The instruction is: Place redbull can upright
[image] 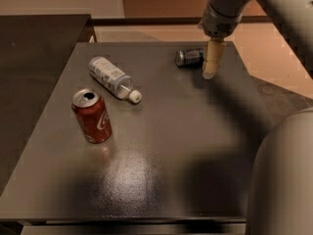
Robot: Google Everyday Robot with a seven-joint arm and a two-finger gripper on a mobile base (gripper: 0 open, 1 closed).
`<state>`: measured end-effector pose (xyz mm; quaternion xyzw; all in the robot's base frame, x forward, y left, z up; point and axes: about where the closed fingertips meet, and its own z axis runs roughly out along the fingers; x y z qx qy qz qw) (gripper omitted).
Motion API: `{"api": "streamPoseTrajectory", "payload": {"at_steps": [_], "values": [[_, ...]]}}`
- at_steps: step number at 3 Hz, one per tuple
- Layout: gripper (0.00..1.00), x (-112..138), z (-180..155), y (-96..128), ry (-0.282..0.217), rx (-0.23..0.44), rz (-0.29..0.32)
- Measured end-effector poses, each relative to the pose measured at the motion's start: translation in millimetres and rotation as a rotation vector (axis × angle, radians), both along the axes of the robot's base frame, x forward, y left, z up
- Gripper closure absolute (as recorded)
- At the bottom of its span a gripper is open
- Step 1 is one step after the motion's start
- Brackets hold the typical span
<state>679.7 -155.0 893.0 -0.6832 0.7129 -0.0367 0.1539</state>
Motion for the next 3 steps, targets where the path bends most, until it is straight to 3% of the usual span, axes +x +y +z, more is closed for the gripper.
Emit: {"api": "streamPoseTrajectory", "payload": {"at_steps": [3], "values": [[0.00,27,-28,-5,0.031,-0.105,0.046]]}}
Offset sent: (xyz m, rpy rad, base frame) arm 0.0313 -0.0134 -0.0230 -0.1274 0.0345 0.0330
